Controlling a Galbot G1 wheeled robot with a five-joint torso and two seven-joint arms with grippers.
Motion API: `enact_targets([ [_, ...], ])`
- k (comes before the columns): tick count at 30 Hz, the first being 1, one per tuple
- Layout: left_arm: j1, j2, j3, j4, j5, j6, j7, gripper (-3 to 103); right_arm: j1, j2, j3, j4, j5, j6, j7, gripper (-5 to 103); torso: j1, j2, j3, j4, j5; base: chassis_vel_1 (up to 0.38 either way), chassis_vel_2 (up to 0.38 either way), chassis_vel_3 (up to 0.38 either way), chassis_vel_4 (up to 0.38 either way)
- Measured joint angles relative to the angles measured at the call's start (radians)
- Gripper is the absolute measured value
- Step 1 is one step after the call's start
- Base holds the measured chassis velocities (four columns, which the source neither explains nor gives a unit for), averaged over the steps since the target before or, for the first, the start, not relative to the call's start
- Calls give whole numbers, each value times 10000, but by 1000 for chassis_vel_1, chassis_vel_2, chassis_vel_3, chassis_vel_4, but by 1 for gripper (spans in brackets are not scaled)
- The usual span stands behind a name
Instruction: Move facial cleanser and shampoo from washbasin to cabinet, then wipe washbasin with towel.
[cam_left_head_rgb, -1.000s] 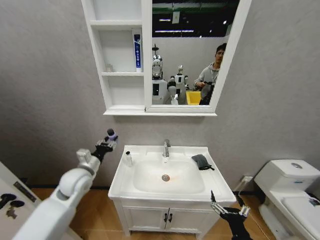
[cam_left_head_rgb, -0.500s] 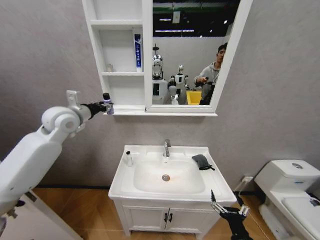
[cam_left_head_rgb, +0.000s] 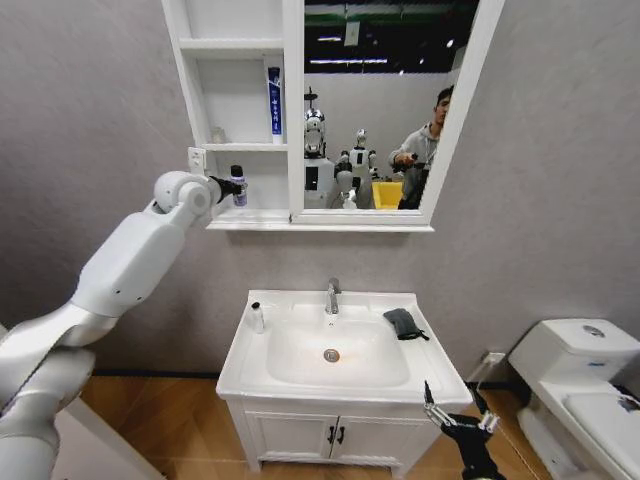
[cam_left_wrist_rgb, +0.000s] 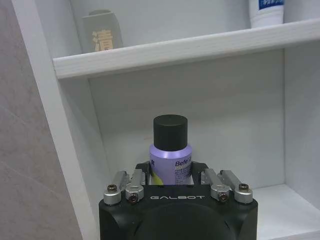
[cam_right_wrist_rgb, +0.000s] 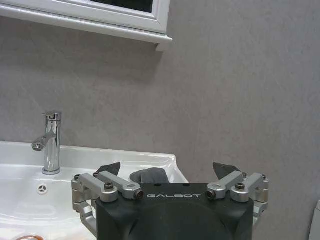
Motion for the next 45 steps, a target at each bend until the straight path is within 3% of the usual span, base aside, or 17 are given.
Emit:
enact_targets([
  [7,-138,-299,105,741,219,-20,-41,43,92,-31,0,-95,54,0,23,100,0,1,0,-1,0,0,0,0,0],
  [17,64,-495,-114,937,-305,-38,-509,40,256,-221,45,-101,156,-131,133,100,0,1,-1,-1,0,0,0,0,0],
  [18,121,-487,-142,842,-491,-41,-623,51,257,-232,53,-88,159,-140,139,100,0,1,-1,-1,0,0,0,0,0],
  [21,191,-475,-200,732,-677,-41,-747,56,255,-233,62,-80,160,-144,145,100,0,1,-1,-2,0,0,0,0,0],
  [23,284,-402,-268,526,-841,-43,-898,72,227,-210,62,-70,147,-145,148,100,0,1,-1,-3,0,0,0,0,0],
  [27,484,-152,-369,23,-853,-44,-1043,83,212,-181,47,-66,115,-145,168,100,1,1,-1,-5,0,0,0,0,0],
  [29,784,203,-531,-588,-852,-49,-1175,89,212,-170,33,-58,96,-145,179,100,0,1,-1,-5,1,0,0,0,0],
  [31,1688,1034,-987,-1848,-898,-53,-1218,98,221,-163,16,-54,72,-145,194,100,0,2,-2,-6,1,0,0,0,0],
  [32,2416,1554,-1380,-2672,-958,-92,-1046,100,223,-158,3,-55,53,-148,205,100,1,1,-2,0,-3,0,0,0,0],
  [34,2844,1804,-1570,-3119,-971,-173,-932,100,227,-157,-9,-51,46,-151,212,100,1,1,-1,4,-5,0,0,0,0],
  [36,4978,2732,-2200,-5020,-518,-1074,-461,100,243,-128,-77,-45,26,-219,288,100,-2,2,-3,7,-1,0,0,0,0],
  [37,4978,2732,-2200,-5020,-518,-1074,-461,100,243,-128,-77,-45,26,-219,288,100,-2,2,-3,7,-1,0,0,0,0],
  [39,6902,2968,-2761,-5880,317,-1986,-281,100,265,-127,-106,-45,2,-247,309,100,-4,4,-4,0,-1,0,0,0,0],
  [40,6902,2968,-2761,-5880,317,-1986,-281,100,265,-127,-106,-45,2,-247,309,100,-4,4,-4,0,-1,0,0,0,0],
  [42,9580,2732,-3471,-6266,1882,-3718,41,100,237,-112,-114,16,-13,-256,327,100,-4,4,-3,-3,3,0,0,0,0],
  [45,10289,2526,-3559,-6195,2420,-4212,150,100,209,-119,-106,17,-19,-256,330,100,-4,3,-3,0,0,0,0,0,0],
])
